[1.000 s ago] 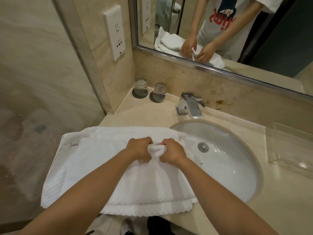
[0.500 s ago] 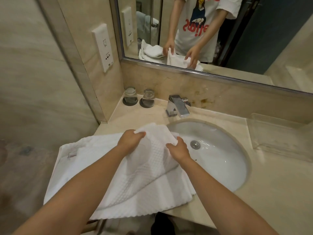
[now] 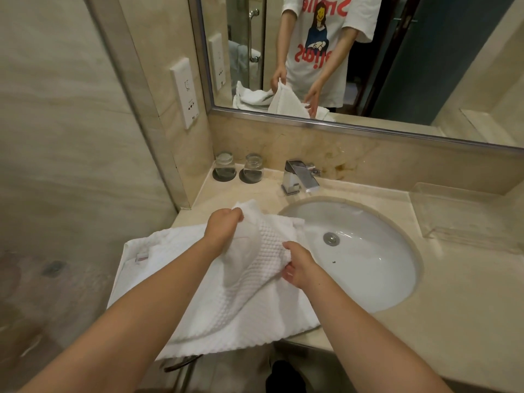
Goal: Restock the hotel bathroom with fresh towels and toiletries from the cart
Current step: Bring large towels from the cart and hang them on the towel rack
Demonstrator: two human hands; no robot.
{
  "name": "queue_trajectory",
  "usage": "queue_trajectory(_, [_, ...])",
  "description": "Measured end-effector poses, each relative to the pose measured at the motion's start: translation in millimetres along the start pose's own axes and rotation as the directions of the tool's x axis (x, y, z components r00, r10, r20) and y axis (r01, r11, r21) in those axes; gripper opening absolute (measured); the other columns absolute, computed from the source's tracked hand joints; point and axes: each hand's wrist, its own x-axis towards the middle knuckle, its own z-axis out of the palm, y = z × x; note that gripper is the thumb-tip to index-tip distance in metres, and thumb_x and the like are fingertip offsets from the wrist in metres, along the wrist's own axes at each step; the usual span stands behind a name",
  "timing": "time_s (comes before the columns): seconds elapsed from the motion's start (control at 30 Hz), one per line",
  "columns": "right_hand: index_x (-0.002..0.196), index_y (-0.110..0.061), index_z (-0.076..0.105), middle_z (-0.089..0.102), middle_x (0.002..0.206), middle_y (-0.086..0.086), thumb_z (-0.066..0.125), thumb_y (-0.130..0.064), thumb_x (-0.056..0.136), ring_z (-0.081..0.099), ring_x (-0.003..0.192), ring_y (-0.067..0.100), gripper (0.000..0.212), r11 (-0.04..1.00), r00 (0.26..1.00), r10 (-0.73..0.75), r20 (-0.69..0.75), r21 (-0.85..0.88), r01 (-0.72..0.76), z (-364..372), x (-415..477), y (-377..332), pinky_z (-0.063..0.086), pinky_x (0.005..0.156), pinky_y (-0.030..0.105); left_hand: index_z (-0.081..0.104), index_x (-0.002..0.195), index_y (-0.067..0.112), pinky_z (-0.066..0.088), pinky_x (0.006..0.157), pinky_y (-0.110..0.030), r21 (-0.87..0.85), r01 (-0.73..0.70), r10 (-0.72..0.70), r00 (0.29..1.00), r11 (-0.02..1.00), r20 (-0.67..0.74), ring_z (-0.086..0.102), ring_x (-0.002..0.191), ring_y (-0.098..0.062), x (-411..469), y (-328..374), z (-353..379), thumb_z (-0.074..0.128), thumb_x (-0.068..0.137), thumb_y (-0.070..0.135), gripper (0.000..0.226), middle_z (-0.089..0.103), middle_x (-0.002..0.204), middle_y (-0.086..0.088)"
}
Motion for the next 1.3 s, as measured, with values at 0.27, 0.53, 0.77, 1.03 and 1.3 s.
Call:
queue_trajectory(0.27, [0.118,-0.004,0.060,0.067,0.104,0.014,0.064,-0.025,0.088,0.064,0.094,0.029,0.037,0.960,0.988,-0.059,0.142,0.279,0.018,23.6,-33.4,-18.3,0.055,0.077,0.039,0.037,0.065,0.014,0.023,0.058,-0.032,-0.144,-0.125,0.095,0.975,0.982,-0.200,0.027,0.062,-0.019,-20.9,28.1,-39.9,0.052,0.082,0.012,0.023,0.030,0.067,-0.002])
queue_trajectory(0.53, [0.122,-0.025,0.048,0.063,0.114,0.005,0.066,-0.024,0.091,0.064,0.103,0.027,0.036,0.917,0.895,-0.398,0.201,0.089,0.388,74.9,-74.4,-50.3,0.055,0.090,0.048,0.049,0.074,0.013,0.029,0.058,-0.031,-0.139,-0.272,0.211,0.916,0.952,-0.342,0.035,0.064,-0.019,-59.7,42.3,-85.4,0.055,0.078,0.030,0.019,0.040,0.070,-0.005])
queue_trajectory(0.77, [0.123,-0.014,0.057,0.067,0.115,0.010,0.069,-0.013,0.082,0.067,0.101,0.031,0.042,0.892,0.832,-0.428,0.353,0.016,0.452,98.0,-112.6,-65.6,0.056,0.085,0.043,0.045,0.059,0.016,0.037,0.060,-0.031,-0.063,-0.257,0.181,0.814,0.964,-0.552,0.044,0.057,-0.020,-107.3,50.6,-121.2,0.063,0.080,0.065,0.056,0.046,0.057,0.002])
queue_trajectory(1.03, [0.114,-0.015,0.061,0.068,0.107,0.009,0.068,-0.018,0.081,0.066,0.097,0.029,0.034,0.816,0.676,-0.387,0.627,-0.109,0.568,103.8,-181.5,-48.3,0.055,0.085,0.044,0.067,0.084,0.012,0.050,0.071,-0.031,-0.124,-0.278,0.088,0.642,0.953,-0.762,0.067,0.080,-0.027,-215.0,29.3,-131.9,0.068,0.069,0.062,0.052,0.070,0.087,-0.008])
queue_trajectory(1.3, [0.113,-0.016,0.060,0.069,0.108,0.007,0.069,-0.022,0.075,0.066,0.097,0.027,0.040,0.740,0.498,-0.282,0.820,-0.144,0.657,105.9,-253.2,11.5,0.054,0.083,0.040,0.047,0.067,0.015,0.036,0.058,-0.030,-0.130,-0.363,-0.011,0.312,0.923,-0.950,0.043,0.060,-0.017,-334.5,-13.2,-128.0,0.059,0.088,0.035,0.030,0.046,0.064,0.003])
